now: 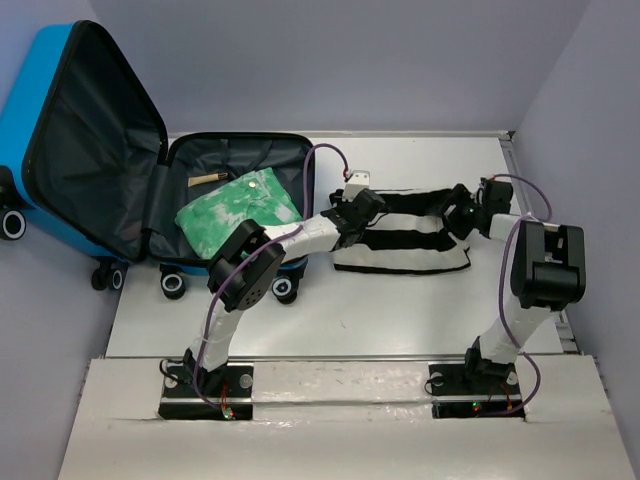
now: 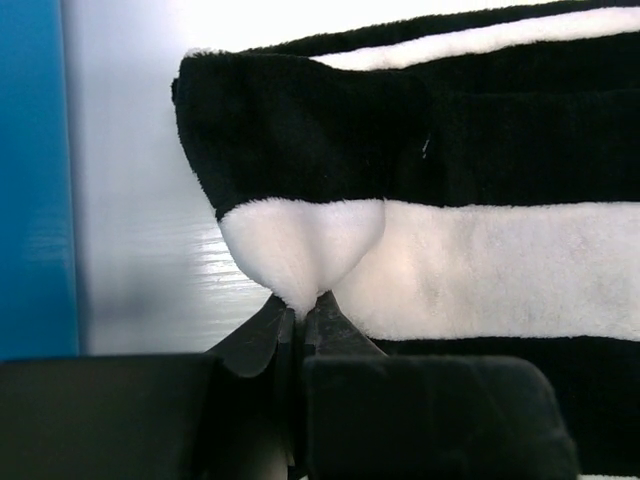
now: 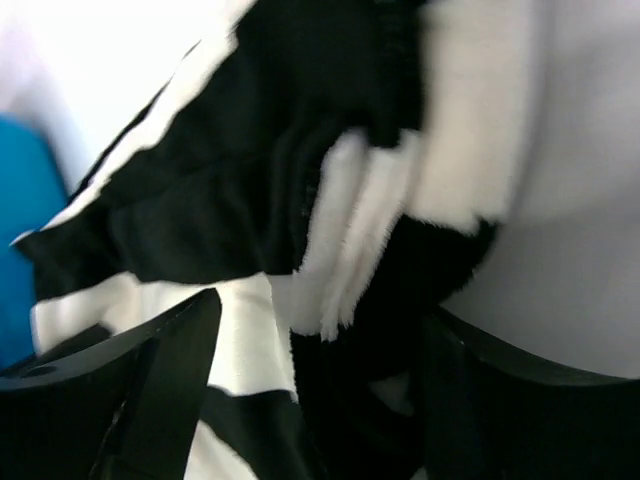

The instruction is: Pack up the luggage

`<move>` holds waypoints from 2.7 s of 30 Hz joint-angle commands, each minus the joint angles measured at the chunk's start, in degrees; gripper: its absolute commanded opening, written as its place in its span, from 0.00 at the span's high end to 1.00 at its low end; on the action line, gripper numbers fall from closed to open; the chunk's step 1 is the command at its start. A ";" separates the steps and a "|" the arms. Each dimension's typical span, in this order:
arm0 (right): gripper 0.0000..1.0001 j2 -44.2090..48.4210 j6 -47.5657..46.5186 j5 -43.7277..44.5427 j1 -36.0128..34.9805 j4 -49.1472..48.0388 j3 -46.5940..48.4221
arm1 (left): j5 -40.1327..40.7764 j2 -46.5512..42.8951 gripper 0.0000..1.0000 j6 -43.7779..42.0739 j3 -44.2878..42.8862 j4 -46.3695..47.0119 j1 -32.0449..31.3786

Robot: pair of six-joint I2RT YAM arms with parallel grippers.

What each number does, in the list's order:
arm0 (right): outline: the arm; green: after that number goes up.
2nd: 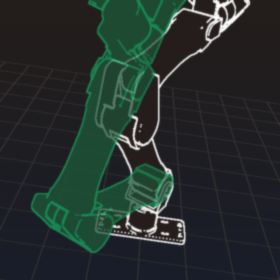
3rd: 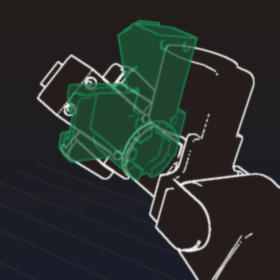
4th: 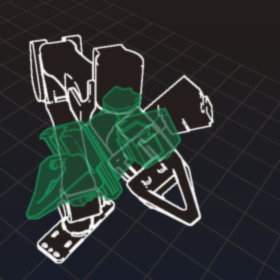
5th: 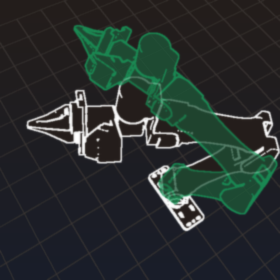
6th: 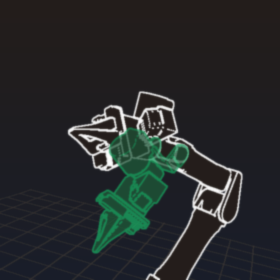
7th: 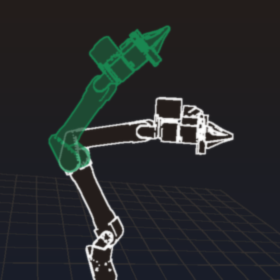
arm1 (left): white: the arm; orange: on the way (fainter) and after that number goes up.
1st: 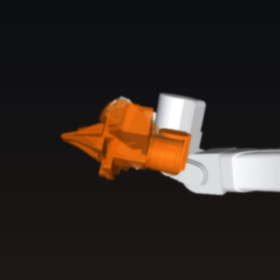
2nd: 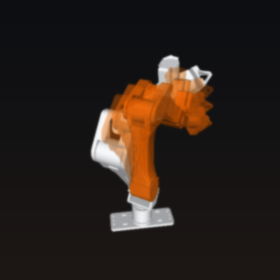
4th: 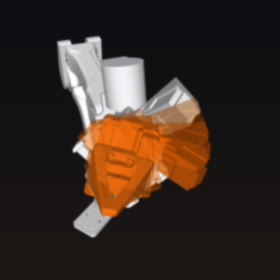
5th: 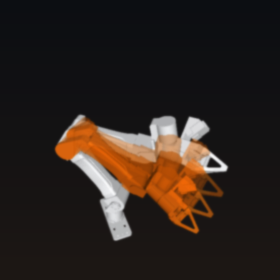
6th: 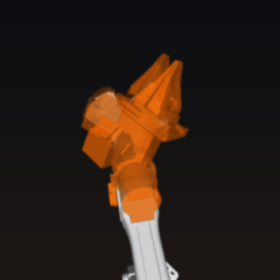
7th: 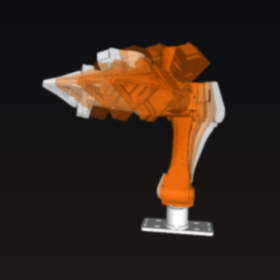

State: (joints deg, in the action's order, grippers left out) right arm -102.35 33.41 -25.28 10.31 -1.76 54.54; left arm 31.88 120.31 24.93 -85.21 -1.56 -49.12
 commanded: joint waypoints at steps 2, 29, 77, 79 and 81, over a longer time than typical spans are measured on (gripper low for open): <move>0.45 -3.48 4.55 -8.38 -3.98 -4.29 -4.88 | -1.38 -0.69 0.94 1.43 0.84 4.90 0.08; 0.93 9.33 14.05 1.28 -35.32 -3.34 28.56 | -12.72 -42.24 0.94 0.92 0.29 -8.89 30.55; 0.00 -12.25 -11.00 6.74 -47.40 15.21 36.76 | 38.34 -59.94 0.31 -16.57 18.49 -13.04 57.65; 0.01 -15.86 -10.56 5.33 -48.00 15.03 38.17 | 38.61 -59.93 0.46 -18.33 19.99 -9.54 57.82; 0.05 -17.71 -10.29 4.10 -48.53 14.86 39.93 | 38.00 -60.63 0.57 -20.70 22.18 -7.32 57.82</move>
State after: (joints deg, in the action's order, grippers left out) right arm -118.08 22.92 -18.50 -36.93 17.12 89.65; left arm 66.26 61.82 8.32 -64.77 -17.87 8.14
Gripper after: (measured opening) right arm 0.976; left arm 0.506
